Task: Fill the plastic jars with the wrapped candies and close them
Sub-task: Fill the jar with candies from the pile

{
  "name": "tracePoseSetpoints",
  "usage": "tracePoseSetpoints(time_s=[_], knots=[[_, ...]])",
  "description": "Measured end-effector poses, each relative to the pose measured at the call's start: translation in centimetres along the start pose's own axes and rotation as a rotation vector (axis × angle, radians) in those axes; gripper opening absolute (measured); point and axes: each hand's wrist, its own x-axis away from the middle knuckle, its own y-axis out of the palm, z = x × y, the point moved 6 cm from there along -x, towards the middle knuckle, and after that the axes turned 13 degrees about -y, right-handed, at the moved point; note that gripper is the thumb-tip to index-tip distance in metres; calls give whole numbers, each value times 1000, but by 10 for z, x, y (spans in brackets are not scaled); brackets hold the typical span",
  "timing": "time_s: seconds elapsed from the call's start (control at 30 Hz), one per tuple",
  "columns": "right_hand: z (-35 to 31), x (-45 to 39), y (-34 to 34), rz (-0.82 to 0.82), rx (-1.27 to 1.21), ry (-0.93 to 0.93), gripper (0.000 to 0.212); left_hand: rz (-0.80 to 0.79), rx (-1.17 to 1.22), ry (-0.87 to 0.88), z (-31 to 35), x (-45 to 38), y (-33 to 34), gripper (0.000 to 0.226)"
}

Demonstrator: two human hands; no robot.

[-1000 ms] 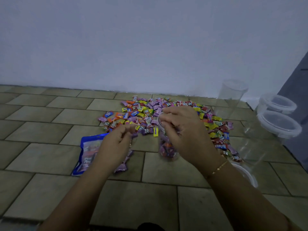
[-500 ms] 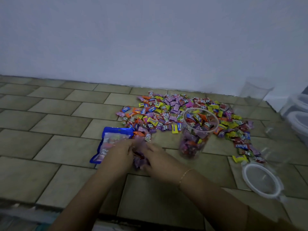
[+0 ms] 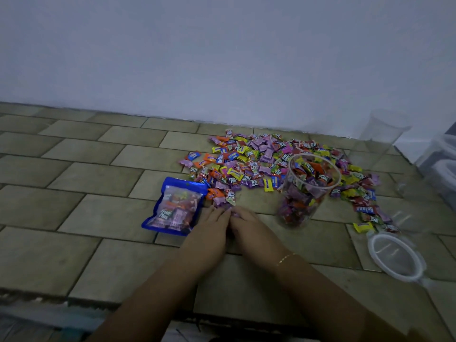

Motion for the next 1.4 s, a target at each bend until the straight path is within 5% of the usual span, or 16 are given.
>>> tracePoseSetpoints(time_s=[0.33,0.57,0.73,1.17,1.4], knots=[[9,14,-3,78,42,130,34,15,63,13,2,1,9,55],[5,21,-3,90,76,139,39,166,58,36,8,6,-2,59],[4,21,-7,22,107,130,34,8,-170,-33,8,-22,2,67],[12,30,-4,-72,191,163,57,62,-279,10,20,-17,10,59],[15,30,-10,-57,210,113,40,1,-287,-27,21,-24,10,61]])
